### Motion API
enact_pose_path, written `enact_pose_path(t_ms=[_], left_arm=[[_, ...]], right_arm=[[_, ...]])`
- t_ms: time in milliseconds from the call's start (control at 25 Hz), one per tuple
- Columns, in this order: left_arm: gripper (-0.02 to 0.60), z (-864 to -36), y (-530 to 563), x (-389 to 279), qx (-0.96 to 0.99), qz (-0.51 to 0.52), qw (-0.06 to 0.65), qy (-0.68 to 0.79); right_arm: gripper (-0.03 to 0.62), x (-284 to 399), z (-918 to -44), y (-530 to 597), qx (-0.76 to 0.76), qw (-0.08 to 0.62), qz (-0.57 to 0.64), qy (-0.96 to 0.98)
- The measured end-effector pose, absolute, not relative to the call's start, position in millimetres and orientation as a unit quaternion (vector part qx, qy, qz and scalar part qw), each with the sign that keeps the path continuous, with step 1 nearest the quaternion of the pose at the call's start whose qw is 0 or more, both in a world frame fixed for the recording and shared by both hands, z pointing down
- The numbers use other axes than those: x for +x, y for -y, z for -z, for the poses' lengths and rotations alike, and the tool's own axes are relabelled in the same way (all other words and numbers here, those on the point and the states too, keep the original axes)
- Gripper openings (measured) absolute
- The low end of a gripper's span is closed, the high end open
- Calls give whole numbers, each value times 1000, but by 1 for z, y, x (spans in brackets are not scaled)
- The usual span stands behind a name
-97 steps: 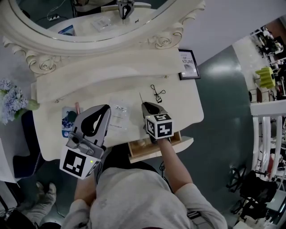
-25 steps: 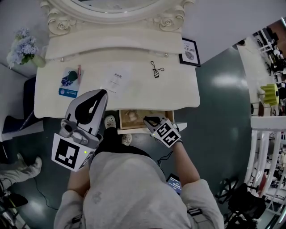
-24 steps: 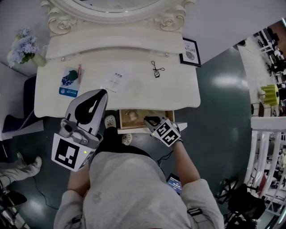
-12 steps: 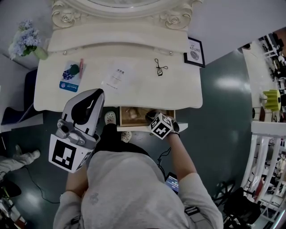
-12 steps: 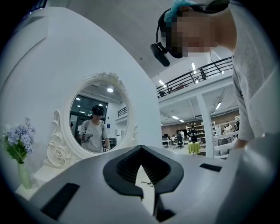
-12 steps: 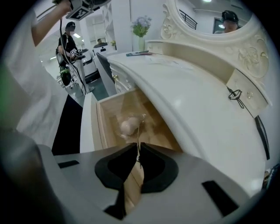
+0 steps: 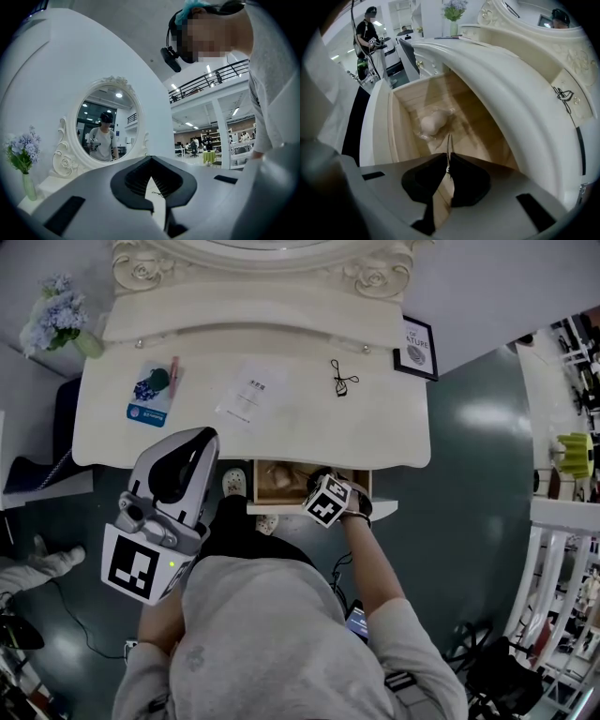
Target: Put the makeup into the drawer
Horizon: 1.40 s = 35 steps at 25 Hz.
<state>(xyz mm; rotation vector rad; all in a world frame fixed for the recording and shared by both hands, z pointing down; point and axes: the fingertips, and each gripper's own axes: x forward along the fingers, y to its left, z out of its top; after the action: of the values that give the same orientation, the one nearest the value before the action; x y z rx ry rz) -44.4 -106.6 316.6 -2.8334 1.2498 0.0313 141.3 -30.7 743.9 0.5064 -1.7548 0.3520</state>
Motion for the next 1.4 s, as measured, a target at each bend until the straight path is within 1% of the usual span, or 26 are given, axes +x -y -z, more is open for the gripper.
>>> enact_pose_path(t_ms=[160,320,480,680,880,1000,1080,1200,1400], left_arm=[[12,-317,104,-45,-914,-12,22,-406],[11,-332,95,-49,-919,19,18,-394],[12,-317,98,-49,-913,-14,26,-407],[11,-317,94,-53,-912,-13,25,-409],[12,-335,85,-56,-918,26,18,-395],[12,-326,87,-57,-915,10,23,-403],[11,-332,84,-61,-916,23,20,-401],[12,-321,88,-63,-909,0,23,-415],[11,-328,83,-67,-911,14,22,-411]], right_arm=[[38,143,-748,32,210,617,-151,743],[38,143,-752,33,199,636,-149,731],[38,144,-756,31,188,649,-156,721],[38,148,-759,31,190,674,-150,698],[38,147,-764,32,176,702,-133,677],[38,141,-766,34,171,705,-110,680],[38,139,-768,33,166,706,-109,680],[38,138,-768,31,165,704,-114,681],[38,137,-761,35,203,674,-137,697]])
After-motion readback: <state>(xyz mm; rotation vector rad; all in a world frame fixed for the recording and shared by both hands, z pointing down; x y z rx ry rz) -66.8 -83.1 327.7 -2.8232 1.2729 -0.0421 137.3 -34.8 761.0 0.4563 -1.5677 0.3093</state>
